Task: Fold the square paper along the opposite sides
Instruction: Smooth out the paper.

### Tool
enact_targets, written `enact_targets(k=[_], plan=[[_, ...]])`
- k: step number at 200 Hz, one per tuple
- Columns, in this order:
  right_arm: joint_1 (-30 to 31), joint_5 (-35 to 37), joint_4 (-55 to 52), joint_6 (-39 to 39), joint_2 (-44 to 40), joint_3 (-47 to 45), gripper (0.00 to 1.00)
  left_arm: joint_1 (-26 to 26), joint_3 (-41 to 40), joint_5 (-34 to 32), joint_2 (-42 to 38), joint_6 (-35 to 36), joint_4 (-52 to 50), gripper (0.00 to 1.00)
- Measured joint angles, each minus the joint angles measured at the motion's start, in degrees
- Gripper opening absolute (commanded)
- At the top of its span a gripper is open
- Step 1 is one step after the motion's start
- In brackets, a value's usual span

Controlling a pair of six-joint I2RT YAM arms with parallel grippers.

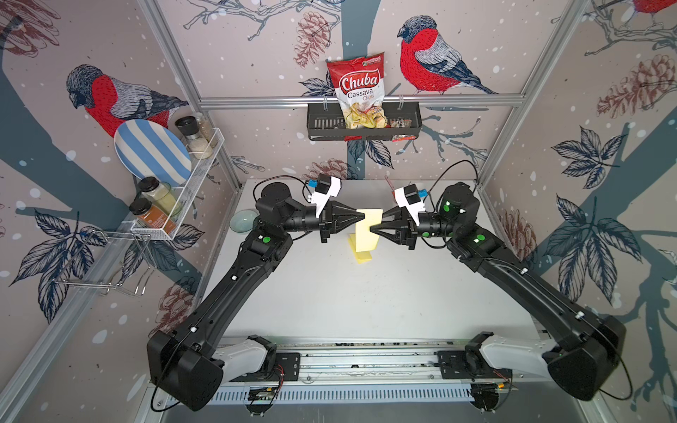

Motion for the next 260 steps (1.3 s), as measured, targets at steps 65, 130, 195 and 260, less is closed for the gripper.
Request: enact_targets(k=[65, 130, 195, 260], plan=[[0.7, -0.3, 0.0, -0.5, -0.4, -0.3, 0.14, 0.0, 0.5, 0.0, -0.2, 0.0, -0.4, 0.0], [1.4, -0.2, 0.2, -1.1, -1.3, -2.2, 0.24, 0.0, 1.9, 0.0, -0.3, 0.1, -2.6, 0.0], [1.7, 0.0, 0.0, -1.3, -2.3, -3.7, 0.19, 0.0, 3.2, -0.2, -0.8, 0.3, -3.2, 0.0], [1.8, 0.3, -0.2, -1.3, -3.2, -5.1, 0.2, 0.0, 3.7, -0.3, -0.7, 0.5, -3.4, 0.0]])
